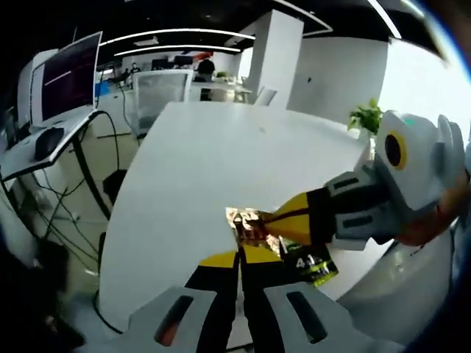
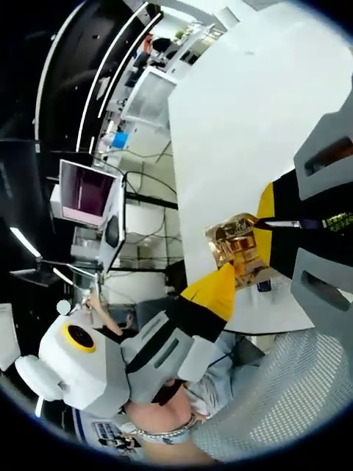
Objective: Arrange the skincare products in the storage area until every visible bottle or jar stands upright without overlapping.
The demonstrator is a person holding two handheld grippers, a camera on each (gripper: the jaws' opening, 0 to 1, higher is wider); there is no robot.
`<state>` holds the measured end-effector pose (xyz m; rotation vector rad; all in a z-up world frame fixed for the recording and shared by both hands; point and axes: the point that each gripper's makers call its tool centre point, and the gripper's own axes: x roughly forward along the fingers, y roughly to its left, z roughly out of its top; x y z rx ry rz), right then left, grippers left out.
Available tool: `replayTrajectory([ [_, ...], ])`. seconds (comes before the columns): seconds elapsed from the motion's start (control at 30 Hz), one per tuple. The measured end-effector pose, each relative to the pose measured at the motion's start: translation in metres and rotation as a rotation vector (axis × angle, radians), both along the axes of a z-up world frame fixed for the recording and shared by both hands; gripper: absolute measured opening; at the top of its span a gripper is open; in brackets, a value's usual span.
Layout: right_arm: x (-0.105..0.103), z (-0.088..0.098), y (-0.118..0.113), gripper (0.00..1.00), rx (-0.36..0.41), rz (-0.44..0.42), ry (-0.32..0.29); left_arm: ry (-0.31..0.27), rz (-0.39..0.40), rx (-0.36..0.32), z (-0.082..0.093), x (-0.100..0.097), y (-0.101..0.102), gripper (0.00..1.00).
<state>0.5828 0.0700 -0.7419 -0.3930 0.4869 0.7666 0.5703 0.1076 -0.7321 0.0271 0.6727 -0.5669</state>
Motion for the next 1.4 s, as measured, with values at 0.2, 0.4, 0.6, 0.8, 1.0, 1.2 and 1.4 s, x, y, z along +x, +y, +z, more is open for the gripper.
replayTrajectory([
  [0.2, 0.018, -0.015, -0.003, 0.00, -0.031, -0.041, 0.013, 0.053, -0.014, -0.005, -0.018, 0.023, 0.000, 0.00],
  [0.4, 0.029, -0.036, -0.004, 0.00, -0.092, -0.066, 0.030, 0.130, 0.022, -0.040, -0.044, 0.038, 0.000, 0.00],
  [0.6, 0.037, -0.051, -0.006, 0.00, -0.110, -0.093, 0.077, 0.165, 0.045, -0.023, -0.061, 0.047, 0.004, 0.00],
  [0.8, 0.031, -0.040, -0.017, 0.10, -0.072, -0.147, 0.078, 0.162, 0.057, -0.014, -0.066, 0.049, 0.005, 0.00],
  [1.0, -0.041, 0.017, 0.012, 0.00, 0.201, 0.091, 0.098, 0.144, 0.017, 0.032, -0.073, 0.047, 0.002, 0.00],
  [1.2, -0.102, 0.040, -0.016, 0.00, 0.231, 0.219, 0.076, 0.142, -0.014, 0.084, -0.074, 0.052, -0.001, 0.00],
  [1.4, -0.104, 0.035, -0.064, 0.00, 0.224, 0.100, 0.099, 0.118, -0.041, 0.128, -0.074, 0.051, -0.006, 0.00],
])
